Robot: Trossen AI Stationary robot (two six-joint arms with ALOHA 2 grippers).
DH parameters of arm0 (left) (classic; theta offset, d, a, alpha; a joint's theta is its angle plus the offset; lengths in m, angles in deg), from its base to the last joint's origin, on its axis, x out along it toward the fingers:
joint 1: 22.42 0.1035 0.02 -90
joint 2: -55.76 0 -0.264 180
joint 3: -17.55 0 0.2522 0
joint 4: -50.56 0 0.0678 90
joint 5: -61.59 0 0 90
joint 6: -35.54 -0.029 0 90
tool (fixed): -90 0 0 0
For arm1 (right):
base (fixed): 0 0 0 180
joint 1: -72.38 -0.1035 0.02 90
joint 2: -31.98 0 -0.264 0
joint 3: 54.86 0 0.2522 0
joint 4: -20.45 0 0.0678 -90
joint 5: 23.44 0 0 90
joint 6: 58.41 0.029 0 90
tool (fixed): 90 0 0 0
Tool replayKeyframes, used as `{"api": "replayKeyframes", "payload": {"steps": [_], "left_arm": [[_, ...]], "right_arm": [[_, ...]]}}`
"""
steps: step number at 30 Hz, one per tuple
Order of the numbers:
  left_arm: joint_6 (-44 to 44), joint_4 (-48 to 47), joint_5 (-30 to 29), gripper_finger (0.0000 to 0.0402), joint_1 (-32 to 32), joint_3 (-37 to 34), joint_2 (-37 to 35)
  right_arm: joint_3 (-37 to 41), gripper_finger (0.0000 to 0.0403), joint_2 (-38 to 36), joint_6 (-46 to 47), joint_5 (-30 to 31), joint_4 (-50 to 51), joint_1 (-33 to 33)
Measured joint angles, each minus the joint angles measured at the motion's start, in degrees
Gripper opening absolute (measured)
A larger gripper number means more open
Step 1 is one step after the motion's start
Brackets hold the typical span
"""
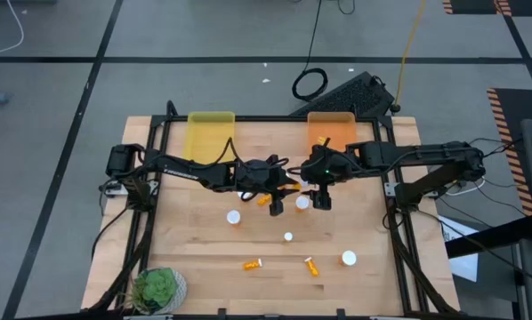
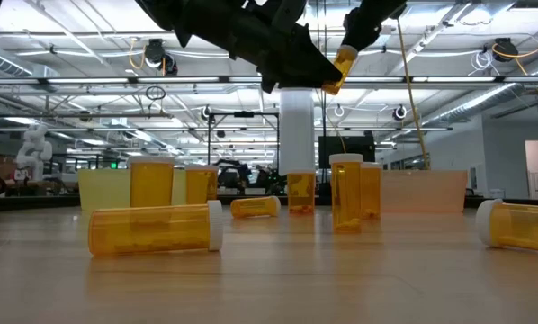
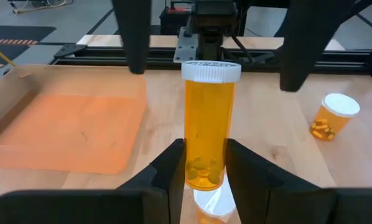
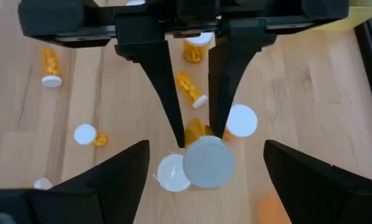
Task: Pick and place medicine bottles into bin by pill shape (circle, oval)
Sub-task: Put the small orange pill bottle into the orange bin
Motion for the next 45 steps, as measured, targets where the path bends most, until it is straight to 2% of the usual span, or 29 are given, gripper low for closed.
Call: {"api": "replayKeyframes", "payload": {"steps": [12, 18, 26, 39, 45], "left_arm": [[0.0, 0.1, 0.0, 0.0108, 0.0, 0.0, 0.0], [-0.1, 0.1, 0.1, 0.0108, 0.0, 0.0, 0.0], [-0.2, 0.1, 0.3, 0.0108, -0.1, 0.0, 0.0], [0.0, 0.3, 0.2, 0.0108, -0.2, 0.0, 0.0], [0.0, 1.7, 0.0, 0.0108, -0.2, 0.0, 0.0]], "right_arm": [[0.0, 0.0203, 0.0, -0.2, 0.0, 0.1, 0.0], [0.0, 0.0163, 0.0, -0.2, -2.5, 0.1, 0.0], [0.0, 0.0118, 0.0, 0.0, -2.6, 0.0, 0.0], [0.0, 0.0126, 0.0, -0.1, -2.6, 0.0, 0.0], [0.1, 0.0165, 0.0, 0.0, -1.4, 0.1, -0.1]]}}
